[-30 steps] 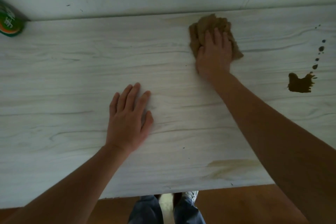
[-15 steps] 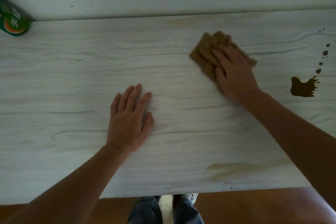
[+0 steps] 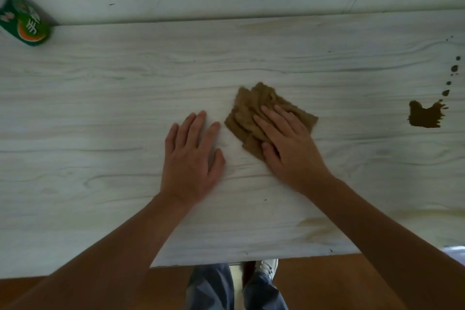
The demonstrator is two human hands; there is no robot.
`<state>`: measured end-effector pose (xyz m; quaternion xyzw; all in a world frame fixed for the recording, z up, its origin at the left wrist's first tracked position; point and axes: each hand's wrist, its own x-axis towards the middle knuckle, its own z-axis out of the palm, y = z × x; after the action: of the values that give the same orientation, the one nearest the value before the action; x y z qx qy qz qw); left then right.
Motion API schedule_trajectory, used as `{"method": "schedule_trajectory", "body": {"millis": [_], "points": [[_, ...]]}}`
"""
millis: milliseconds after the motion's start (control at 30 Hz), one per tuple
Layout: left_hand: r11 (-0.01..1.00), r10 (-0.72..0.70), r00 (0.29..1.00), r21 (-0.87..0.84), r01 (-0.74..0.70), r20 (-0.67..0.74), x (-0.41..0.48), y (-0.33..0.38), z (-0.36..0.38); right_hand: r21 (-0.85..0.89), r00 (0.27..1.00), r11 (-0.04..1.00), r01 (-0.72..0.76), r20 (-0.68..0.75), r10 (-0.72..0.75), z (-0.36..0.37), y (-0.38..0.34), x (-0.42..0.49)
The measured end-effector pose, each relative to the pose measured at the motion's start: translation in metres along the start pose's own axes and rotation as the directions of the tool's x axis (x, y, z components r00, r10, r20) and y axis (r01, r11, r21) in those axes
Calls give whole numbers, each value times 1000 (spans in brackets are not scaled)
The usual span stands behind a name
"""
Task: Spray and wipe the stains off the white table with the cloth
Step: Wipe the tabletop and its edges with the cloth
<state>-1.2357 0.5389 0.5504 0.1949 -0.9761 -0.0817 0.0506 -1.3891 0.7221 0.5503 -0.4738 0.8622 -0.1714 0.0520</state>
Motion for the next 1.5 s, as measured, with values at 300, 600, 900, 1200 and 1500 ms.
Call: {"method": "schedule_trajectory", "body": {"millis": [300, 600, 900, 1200, 1500], "points": [[995, 68, 995, -71, -73, -73, 0, -16, -4, -27, 962, 962, -271, -44, 269, -6, 1, 30], [993, -99, 991, 57, 105, -94, 14, -143, -23, 5, 798, 811, -586, -173, 577, 34, -62, 163], [992, -115, 990, 32, 118, -75, 15, -138, -25, 11, 996, 997, 78, 51, -78, 55, -128, 133], [993, -117, 991, 13, 118, -59, 16, -138, -26, -102, 982, 978, -181, 24, 185, 8, -26, 129], [992, -125, 991, 19, 126, -41, 16, -139, -25, 11, 987, 986, -164, 10, 163, 52, -112, 235]]}}
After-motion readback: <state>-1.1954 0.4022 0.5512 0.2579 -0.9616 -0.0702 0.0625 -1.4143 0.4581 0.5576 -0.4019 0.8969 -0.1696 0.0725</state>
